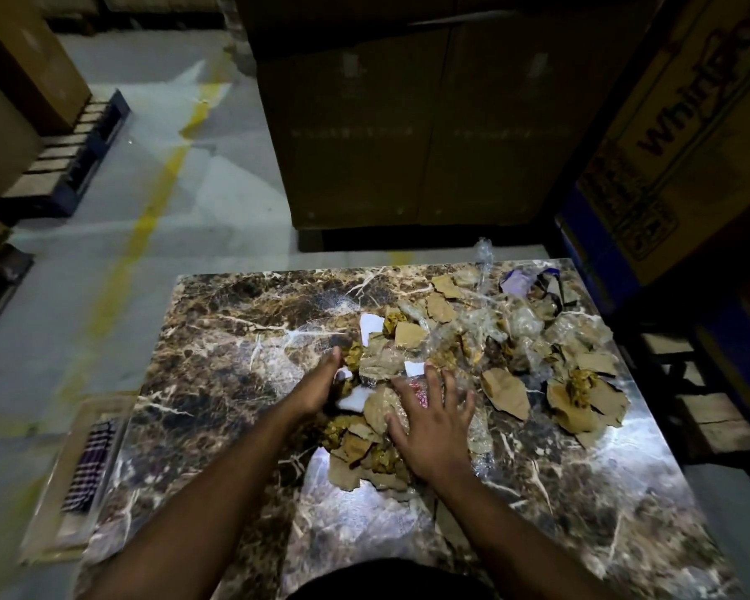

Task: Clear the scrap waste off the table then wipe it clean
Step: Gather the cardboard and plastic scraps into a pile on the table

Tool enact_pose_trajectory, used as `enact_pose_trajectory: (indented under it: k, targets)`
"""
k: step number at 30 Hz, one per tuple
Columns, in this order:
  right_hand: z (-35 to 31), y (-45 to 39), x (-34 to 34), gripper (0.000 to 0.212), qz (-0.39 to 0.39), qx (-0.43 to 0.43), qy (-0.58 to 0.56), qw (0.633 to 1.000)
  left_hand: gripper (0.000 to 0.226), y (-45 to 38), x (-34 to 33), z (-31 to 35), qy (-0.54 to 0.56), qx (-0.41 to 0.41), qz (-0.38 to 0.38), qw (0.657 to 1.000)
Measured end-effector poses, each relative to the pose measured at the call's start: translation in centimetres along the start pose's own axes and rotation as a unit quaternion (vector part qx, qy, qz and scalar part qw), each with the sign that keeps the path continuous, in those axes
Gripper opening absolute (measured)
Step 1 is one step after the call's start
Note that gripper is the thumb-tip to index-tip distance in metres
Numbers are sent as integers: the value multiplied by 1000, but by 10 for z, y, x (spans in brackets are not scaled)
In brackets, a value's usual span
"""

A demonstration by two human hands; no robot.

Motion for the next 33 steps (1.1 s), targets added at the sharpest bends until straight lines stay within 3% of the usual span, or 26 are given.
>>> enact_pose_trajectory:
  k: [2,3,6,8,10,12,14,20,25,27,29,33]
  targets:
    - [-1,0,1,56,6,-1,-6,1000,111,4,9,3,-92,-48,51,993]
    - [-1,-1,1,56,8,-2,-12,1000,110,6,14,4,-157,-66,83,982]
    - [-3,-1,2,60,15,-3,-40,999,67,29,1,15,-376,-160,155,900]
    - [-2,-1,5,62,25,-10,-71,997,69,51,-38,24,-451,-273,106,843]
    - [0,-3,6,56,18,-21,-104,994,80,62,-82,22,-463,-338,-2,819]
    - [5,-5,8,48,12,-29,-183,983,91,54,-106,13,-434,-318,-59,841]
    - [13,-6,13,47,18,-15,-295,955,94,45,-114,8,-427,-261,-60,864]
    - [41,0,40,68,45,59,-410,909,90,31,-117,14,-563,-214,-58,796]
    - [92,-4,62,63,90,4,-469,878,92,25,-118,2,-596,-203,-42,776]
    - [124,-8,75,53,139,-19,-447,884,93,22,-117,-3,-595,-217,-27,774]
    - [162,-20,81,49,172,-37,-370,912,90,20,-120,-5,-595,-222,-15,773]
    - [245,-50,60,58,115,-174,-170,963,89,22,-124,-5,-592,-225,-1,774]
Point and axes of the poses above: each hand's wrist, its own y-axis away from the middle knuckle, its own x-axis out of the back of the hand, z = x × y, the point moved 5 cm from there along -y, towards the middle knuckle, and after that the axes turned 7 degrees about -x, right-handed, at the moved point
